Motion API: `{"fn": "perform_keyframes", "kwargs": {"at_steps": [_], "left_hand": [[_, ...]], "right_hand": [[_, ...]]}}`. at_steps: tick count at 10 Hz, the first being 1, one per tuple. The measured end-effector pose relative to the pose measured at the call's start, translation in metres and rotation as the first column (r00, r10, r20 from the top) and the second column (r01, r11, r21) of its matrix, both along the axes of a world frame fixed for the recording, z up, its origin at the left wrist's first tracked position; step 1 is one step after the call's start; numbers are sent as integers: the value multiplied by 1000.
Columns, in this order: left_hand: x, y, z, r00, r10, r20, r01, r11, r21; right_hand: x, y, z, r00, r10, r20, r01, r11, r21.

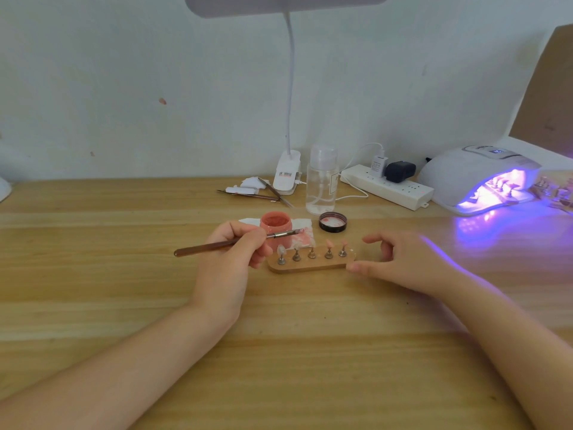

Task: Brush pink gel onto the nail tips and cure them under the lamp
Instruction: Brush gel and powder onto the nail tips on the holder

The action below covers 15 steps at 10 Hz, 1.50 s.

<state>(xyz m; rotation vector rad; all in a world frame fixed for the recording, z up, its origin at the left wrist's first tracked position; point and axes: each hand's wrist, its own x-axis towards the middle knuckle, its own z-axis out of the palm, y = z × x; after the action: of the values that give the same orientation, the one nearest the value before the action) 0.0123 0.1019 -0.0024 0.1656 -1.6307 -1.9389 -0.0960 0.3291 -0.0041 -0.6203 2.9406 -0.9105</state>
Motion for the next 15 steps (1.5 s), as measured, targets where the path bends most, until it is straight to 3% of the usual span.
{"fn": "perform_keyframes", "kwargs": {"at_steps": [5,9,13,14,15], "left_hand": [[-1,0,-3,1000,-21,-3,21,1000,-7],[-2,-2,-4,999,-31,6,31,999,12],[-1,-3,-5,999,-38,8,38,999,-6],[-2,-3,-4,999,-39,8,39,999,-7],[-2,-3,-4,999,-38,3,38,999,-6]], "right_hand": [[0,-21,-8,987,90,-131,-65,982,179],[-7,-5,-8,989,73,-130,-67,997,50],[-13,3,-8,994,13,-111,7,985,173],[-5,0,-3,970,-56,-235,37,996,-84],[8,-9,3,921,-103,-375,10,970,-243]]}}
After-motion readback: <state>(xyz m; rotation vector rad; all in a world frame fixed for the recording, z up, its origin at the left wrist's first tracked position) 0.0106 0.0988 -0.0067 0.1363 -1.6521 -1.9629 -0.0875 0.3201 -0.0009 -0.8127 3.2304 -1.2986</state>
